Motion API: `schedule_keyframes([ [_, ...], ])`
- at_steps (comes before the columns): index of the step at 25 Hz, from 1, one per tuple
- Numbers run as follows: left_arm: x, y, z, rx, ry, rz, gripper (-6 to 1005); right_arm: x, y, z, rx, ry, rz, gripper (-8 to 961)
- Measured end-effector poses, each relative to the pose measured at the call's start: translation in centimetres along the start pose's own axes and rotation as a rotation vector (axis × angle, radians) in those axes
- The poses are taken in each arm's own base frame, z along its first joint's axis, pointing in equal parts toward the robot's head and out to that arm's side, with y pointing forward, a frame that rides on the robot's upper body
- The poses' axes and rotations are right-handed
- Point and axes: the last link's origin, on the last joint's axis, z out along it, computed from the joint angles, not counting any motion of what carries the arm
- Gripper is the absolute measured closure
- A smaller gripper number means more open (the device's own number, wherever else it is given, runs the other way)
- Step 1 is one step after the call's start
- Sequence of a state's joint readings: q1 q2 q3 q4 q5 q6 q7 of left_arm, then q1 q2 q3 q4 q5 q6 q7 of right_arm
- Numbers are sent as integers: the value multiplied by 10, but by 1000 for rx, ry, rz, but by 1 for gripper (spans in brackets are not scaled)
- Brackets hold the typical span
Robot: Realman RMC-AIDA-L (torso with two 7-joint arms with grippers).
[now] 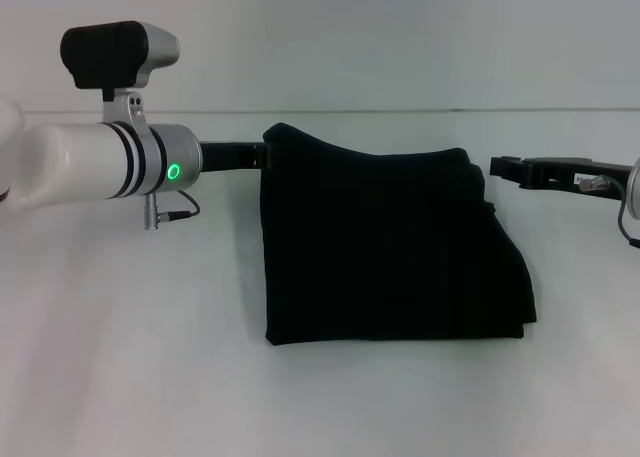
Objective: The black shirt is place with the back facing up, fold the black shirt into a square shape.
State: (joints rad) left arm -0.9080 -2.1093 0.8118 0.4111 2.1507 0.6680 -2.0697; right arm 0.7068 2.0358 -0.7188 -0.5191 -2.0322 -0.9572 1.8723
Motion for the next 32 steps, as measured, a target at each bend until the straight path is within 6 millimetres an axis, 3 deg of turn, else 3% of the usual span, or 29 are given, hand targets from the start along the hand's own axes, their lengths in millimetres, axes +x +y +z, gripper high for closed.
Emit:
schedule_keyframes([
  [10,-6,-11,-1,57,17,-13,811,-3,3,-3,-36,-42,-13,555],
  [15,-3,-19,-6,69,25,1,802,-5,5,-3,-42,-44,-53,506],
  [20,0,-22,-23,-7,20,19,580,-11,9,-3,-61,-51,-84,458],
  [28,-11,-23,-34,-70,-8,-70,408,-24,11,-12,-92,-70,-139,454],
  [32,-6,-6,-50,-218,-44,-13,300,-25,14,-20,-150,-75,-186,371],
])
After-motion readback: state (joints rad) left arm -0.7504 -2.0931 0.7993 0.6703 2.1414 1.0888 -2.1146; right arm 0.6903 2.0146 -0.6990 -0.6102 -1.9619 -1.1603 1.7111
